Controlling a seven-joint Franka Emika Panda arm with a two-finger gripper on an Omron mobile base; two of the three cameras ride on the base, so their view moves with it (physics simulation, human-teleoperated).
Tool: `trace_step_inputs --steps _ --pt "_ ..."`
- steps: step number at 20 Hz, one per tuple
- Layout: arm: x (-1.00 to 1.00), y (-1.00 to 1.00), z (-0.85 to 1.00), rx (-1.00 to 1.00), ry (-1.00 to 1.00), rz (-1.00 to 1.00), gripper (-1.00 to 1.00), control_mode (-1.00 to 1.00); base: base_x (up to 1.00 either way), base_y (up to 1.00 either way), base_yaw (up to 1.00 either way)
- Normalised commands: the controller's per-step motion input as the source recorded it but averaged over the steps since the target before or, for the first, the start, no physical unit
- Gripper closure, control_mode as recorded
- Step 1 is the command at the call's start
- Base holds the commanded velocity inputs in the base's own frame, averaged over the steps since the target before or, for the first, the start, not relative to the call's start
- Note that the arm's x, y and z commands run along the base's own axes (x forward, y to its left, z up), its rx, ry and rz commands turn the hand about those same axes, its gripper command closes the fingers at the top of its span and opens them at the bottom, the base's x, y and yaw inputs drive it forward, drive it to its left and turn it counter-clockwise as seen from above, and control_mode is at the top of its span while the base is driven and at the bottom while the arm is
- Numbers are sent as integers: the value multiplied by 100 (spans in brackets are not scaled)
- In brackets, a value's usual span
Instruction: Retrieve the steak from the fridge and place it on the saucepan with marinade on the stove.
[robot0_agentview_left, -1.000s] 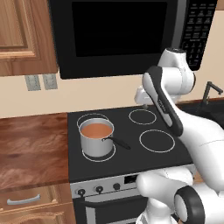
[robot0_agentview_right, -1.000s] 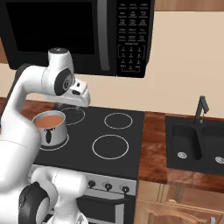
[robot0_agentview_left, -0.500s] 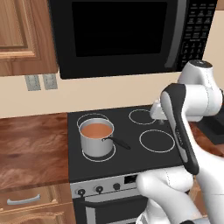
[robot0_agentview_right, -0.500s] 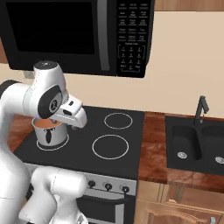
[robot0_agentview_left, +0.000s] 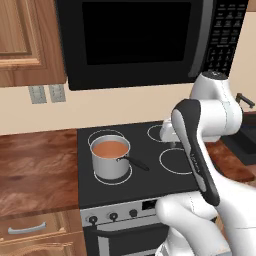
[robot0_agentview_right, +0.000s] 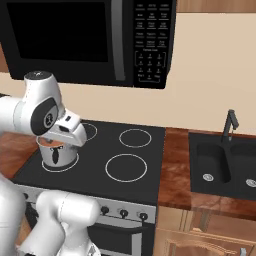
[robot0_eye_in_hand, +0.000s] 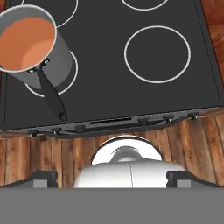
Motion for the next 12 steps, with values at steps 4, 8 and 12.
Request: trace_step_inputs --steps 4,8,12 --pt "0 29 0 0 13 13 -100 -100 0 0 0" --pt "0 0 0 0 2 2 -100 -100 0 0 0" --pt "0 0 0 0 0 0 -100 100 -16 16 1"
